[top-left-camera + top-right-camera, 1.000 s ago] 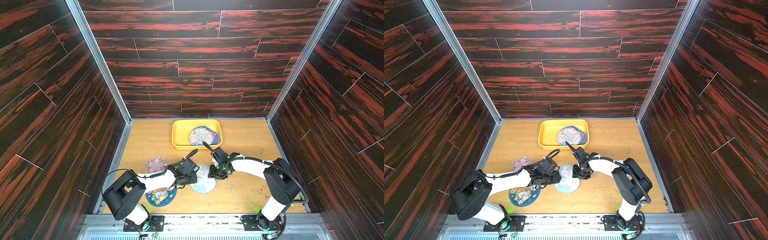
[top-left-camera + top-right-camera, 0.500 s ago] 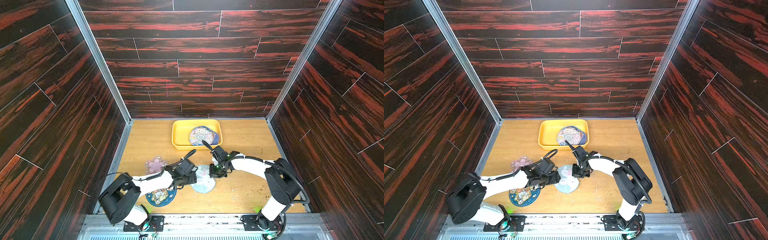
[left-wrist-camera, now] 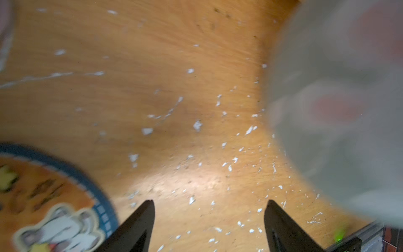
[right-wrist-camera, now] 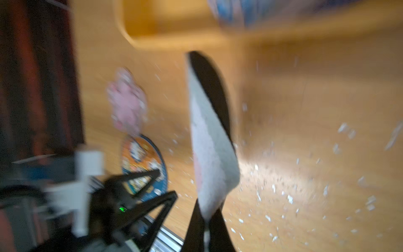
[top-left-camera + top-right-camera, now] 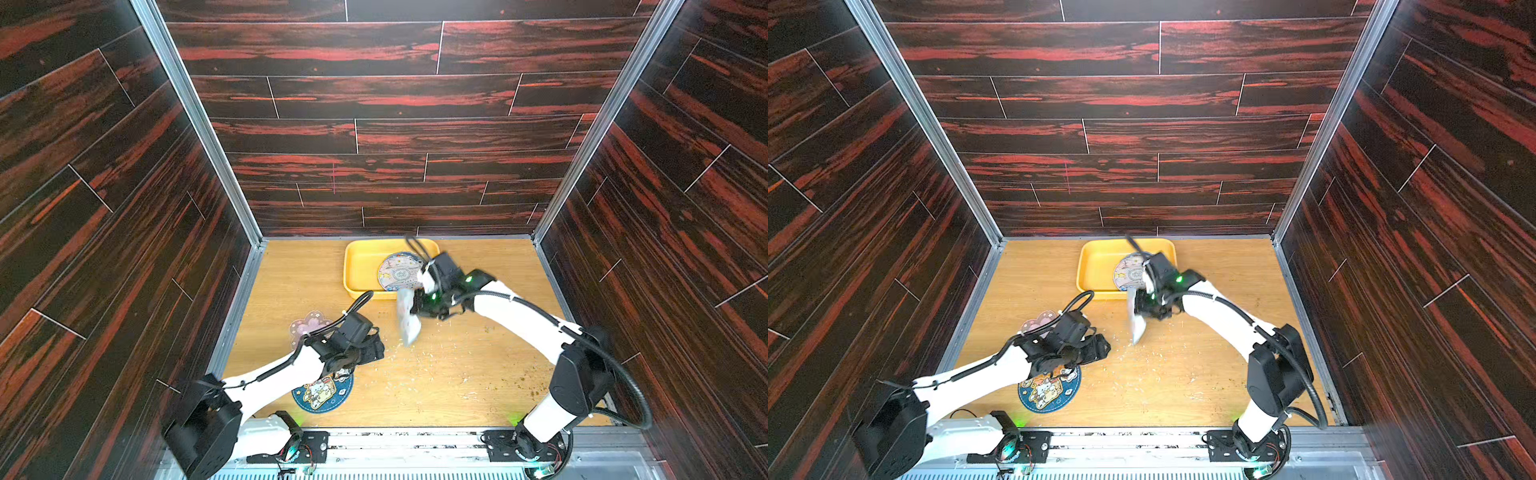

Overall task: Put the coasters into the storage box
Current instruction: Pick up the coaster from the center of the board.

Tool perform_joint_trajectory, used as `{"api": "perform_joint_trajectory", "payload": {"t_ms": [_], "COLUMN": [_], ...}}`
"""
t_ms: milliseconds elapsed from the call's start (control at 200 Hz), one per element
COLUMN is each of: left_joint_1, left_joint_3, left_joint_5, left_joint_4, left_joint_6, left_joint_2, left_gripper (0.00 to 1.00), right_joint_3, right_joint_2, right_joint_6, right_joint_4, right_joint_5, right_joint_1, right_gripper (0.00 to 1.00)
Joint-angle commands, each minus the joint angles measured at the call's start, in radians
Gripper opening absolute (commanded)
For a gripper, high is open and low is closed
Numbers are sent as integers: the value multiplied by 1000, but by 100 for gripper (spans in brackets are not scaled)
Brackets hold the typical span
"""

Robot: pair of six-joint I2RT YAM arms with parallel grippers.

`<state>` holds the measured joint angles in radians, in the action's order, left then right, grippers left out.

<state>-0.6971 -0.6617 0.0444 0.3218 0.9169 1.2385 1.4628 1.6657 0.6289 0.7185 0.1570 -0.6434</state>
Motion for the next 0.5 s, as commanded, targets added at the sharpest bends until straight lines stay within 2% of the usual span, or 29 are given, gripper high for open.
{"api": "perform_joint_trajectory", "payload": {"t_ms": [0, 245, 496], "left_joint_1": [14, 31, 46], "left_joint_3": [26, 63, 94], "left_joint_5": [-6, -9, -21], "left_joint_4": [55, 65, 72], "left_joint_6": [10, 24, 42], "left_joint_2": [-45, -87, -122], "left_gripper": [83, 84, 84], "right_joint_3": [102, 368, 673], "right_joint_2": [19, 189, 451], "right_joint_6": [-48, -111, -140], "right_joint_4": [43, 41, 55], "right_joint_5": [11, 78, 162], "right_joint_1": [52, 154, 171], "right_gripper": [0, 0, 0]}}
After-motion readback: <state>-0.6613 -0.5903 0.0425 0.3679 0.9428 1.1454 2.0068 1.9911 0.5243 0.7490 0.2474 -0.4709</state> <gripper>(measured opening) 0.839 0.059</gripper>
